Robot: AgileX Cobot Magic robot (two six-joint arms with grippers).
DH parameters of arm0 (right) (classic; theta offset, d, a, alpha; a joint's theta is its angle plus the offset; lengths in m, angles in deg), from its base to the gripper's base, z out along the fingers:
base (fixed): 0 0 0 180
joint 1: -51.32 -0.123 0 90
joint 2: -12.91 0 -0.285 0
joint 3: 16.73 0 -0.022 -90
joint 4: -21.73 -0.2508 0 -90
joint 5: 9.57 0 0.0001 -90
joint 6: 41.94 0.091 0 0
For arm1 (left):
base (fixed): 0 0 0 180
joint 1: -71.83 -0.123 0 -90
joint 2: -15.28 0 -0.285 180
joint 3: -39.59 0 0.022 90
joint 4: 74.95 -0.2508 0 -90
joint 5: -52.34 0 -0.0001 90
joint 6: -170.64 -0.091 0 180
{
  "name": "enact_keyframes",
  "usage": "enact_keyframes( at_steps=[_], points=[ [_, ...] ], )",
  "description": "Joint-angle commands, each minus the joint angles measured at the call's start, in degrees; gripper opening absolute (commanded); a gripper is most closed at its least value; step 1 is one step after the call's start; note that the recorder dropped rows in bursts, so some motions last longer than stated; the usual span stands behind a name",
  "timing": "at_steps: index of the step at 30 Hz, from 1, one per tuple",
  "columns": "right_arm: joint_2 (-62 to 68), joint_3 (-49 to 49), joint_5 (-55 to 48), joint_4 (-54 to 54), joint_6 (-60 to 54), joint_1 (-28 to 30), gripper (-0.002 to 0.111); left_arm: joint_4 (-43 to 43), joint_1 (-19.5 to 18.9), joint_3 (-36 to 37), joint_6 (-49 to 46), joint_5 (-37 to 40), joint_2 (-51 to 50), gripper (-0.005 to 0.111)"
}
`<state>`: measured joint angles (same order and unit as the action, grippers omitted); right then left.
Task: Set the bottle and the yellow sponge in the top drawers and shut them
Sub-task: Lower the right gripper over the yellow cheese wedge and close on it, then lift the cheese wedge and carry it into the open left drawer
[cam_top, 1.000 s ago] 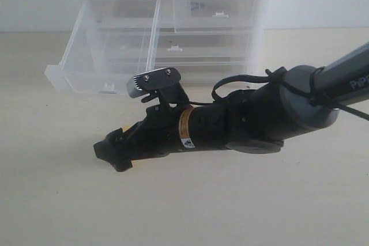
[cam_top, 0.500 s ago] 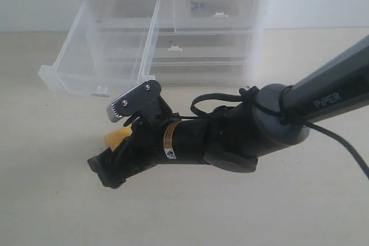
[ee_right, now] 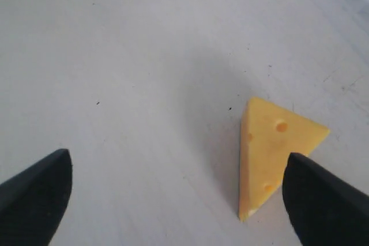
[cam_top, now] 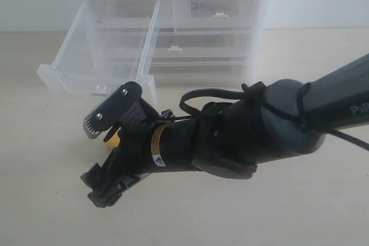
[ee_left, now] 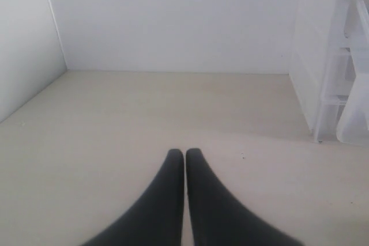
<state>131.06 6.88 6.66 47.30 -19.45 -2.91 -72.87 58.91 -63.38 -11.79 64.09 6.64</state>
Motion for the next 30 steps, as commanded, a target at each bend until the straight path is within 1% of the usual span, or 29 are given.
enact_keyframes(
  at_steps=[1,5,10,12,18,28,29,30],
  points=[
    [1.03,0.48,0.35,-3.77,-1.47,-0.61,0.09,0.4,0.14,0.19,0.52,-0.21,-0.22,0.004],
    [1.14,0.35,-0.21,-10.1,-8.52,-0.61,0.09,0.4,0.14,0.19,0.52,-0.21,-0.22,0.004],
    [1.78,0.35,0.36,-28.09,-26.46,-0.61,0.09,0.4,0.14,0.19,0.52,-0.21,-0.22,0.004],
    [2.95,0.35,1.67,-32.26,-30.48,-0.61,0.09,0.4,0.14,0.19,0.52,-0.21,-0.22,0.004],
    [6.77,0.1,6.99,-32.7,-33.59,-0.61,0.09,0.4,0.14,0.19,0.52,-0.21,-0.22,0.004],
    [12.58,-5.16,7.7,-32.44,-36.78,-0.61,0.09,0.4,0.14,0.19,0.52,-0.21,-0.22,0.004],
    [12.88,-5.45,7.08,-32.44,-37.05,-0.61,0.089,0.4,0.14,0.19,0.52,-0.21,-0.22,0.004],
    [12.88,-6.01,5.79,-32.44,-37.45,-0.61,0.084,0.4,0.14,0.19,0.52,-0.21,-0.22,0.004]
  ],
)
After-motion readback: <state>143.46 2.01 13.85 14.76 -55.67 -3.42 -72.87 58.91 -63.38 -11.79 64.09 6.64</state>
